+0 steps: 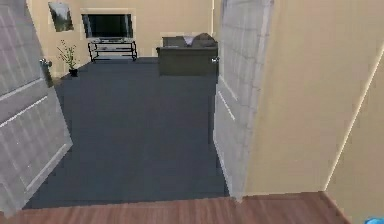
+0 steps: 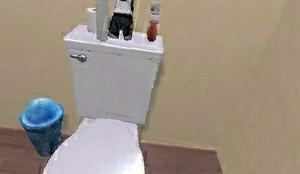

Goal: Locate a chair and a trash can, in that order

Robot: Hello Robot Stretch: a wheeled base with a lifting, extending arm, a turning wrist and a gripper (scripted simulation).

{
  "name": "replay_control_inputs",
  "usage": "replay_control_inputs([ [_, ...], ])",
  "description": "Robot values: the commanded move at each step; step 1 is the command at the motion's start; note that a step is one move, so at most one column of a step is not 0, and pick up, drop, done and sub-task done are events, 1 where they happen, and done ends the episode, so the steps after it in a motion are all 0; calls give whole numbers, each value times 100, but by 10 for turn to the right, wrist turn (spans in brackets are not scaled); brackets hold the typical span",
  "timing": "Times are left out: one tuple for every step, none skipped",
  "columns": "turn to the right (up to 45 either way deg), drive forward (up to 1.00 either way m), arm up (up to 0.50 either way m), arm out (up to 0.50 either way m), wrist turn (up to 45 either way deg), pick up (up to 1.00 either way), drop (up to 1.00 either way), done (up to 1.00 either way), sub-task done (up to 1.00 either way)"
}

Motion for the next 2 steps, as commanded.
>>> replay_control_inputs([
  [0,35,0,0,0,0,0,0,0],
  [360,0,0,0,0,0,0,0,0],
])
